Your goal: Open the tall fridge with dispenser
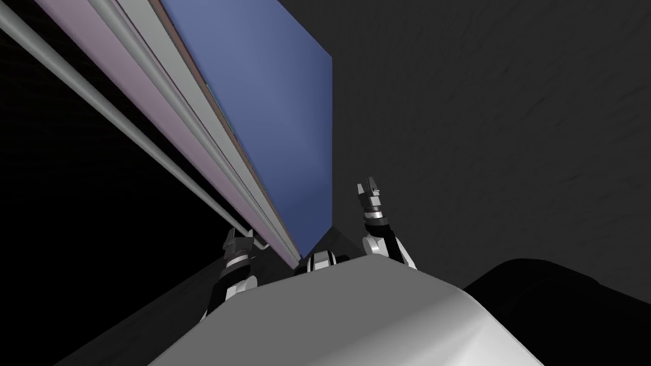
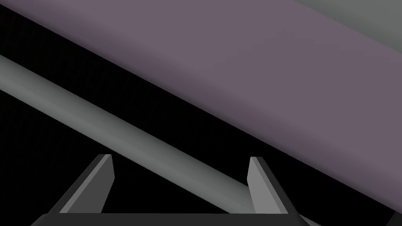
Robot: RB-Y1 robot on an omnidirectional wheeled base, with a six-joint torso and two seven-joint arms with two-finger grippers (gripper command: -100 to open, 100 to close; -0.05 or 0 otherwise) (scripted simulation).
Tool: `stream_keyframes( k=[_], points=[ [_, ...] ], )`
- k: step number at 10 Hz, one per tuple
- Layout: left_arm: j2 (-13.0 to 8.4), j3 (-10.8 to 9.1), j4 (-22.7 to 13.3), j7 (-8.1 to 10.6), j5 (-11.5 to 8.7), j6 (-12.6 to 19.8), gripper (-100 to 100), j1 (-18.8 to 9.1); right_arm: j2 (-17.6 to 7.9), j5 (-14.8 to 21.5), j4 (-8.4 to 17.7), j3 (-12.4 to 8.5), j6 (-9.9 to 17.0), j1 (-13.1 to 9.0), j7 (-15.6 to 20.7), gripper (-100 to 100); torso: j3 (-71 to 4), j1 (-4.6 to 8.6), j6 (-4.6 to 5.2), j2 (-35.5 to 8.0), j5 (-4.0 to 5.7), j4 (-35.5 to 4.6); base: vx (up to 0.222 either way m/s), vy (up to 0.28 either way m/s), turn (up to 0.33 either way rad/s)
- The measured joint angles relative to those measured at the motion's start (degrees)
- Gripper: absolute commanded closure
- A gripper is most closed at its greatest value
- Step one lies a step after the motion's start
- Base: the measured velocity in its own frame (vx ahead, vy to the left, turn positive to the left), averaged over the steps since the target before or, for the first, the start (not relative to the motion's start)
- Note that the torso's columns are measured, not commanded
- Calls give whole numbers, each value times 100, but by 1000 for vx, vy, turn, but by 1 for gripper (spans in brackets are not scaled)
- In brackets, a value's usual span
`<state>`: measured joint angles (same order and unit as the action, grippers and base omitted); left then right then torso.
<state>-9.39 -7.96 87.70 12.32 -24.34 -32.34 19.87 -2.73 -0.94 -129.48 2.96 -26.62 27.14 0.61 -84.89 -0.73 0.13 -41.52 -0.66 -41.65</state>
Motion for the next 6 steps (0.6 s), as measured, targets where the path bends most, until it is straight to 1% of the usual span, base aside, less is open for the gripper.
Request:
stream_keyframes(
  k=[1, 2, 3, 4, 5, 6],
  points=[
    [20, -23, -50, -1, -24, 19, -100, -45, 0, 0, 0, 0, 0, 0, 0, 0, -7, 2, -4, 10, 0, 4, 22, -20, 16],
    [47, -14, -148, 25, -39, -19, -100, -15, 0, 0, 0, 0, 0, 1, 0, 0, -8, 13, -10, 3, 8, -2, 25, -27, 33],
    [125, -7, -213, 25, -53, -5, -100, 7, 0, 0, 0, 0, 0, 1, 0, 0, 2, 35, -6, -18, 33, -27, 29, -19, 43],
    [201, -26, -301, 68, -88, -35, -100, -7, 0, 0, 0, 0, 0, 1, 0, 0, 10, 34, -5, -25, 29, -24, 19, -21, 28],
    [336, -27, -442, 93, -106, -63, -100, -23, 0, 0, 0, 0, 0, 1, 0, 0, 16, 47, -5, -43, 44, -42, 23, -21, 9],
    [480, -28, -484, 104, -122, -63, -100, -2, 0, 0, 0, 0, 0, 1, 0, 0, 26, 65, -8, -64, 59, -56, 21, -12, 9]
  ],
)
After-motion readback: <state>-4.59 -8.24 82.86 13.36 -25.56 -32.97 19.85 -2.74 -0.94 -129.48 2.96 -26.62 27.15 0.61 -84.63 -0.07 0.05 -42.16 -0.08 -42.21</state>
